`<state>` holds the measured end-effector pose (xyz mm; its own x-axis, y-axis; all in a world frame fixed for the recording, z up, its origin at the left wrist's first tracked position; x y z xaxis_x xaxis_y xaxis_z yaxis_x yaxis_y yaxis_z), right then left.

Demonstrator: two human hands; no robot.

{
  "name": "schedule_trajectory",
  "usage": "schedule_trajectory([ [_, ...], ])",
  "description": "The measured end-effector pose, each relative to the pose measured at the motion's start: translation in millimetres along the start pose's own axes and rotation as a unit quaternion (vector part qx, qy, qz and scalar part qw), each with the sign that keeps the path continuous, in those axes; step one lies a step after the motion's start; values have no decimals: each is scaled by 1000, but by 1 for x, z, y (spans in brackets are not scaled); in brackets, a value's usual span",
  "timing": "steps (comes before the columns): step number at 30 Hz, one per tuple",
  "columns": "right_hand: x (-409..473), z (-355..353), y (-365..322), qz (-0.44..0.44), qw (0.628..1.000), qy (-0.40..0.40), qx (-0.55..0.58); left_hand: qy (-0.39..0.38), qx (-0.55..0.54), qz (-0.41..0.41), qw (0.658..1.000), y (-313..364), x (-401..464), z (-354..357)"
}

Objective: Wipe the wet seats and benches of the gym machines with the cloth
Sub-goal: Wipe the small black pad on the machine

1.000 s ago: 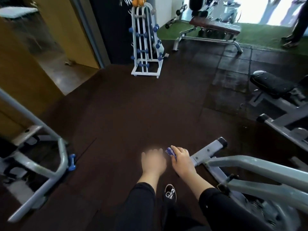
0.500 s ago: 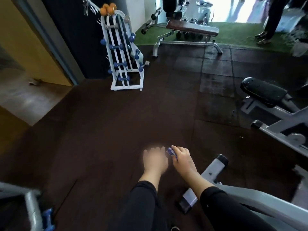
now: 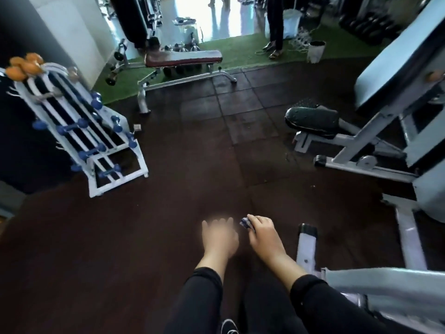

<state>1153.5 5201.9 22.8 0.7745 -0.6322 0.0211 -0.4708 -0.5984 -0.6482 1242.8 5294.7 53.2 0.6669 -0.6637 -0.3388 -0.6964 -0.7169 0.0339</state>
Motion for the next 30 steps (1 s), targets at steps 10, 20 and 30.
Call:
schedule_trajectory([
  [10, 177, -34, 63, 80, 995, 52, -20, 12, 22, 116, 993, 58, 193, -69],
  [20, 341, -92, 135, 129, 986, 102, -41, -1, 15, 178, 984, 146, 369, -131],
  [30, 485, -129, 200, 220, 964, 147, -24, -20, 39, 265, 963, 215, 545, -179],
])
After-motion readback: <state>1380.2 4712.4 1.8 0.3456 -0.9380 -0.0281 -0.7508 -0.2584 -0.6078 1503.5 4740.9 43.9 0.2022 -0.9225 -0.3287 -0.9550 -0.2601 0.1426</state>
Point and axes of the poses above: each hand's wrist, its own x-axis towards the middle knuckle, its own z-axis out of the palm, y = z × x, the point moved 3 cm from there along x, towards the middle knuckle, and after that the axes turned 1 degree about y, right-handed, at the moved point
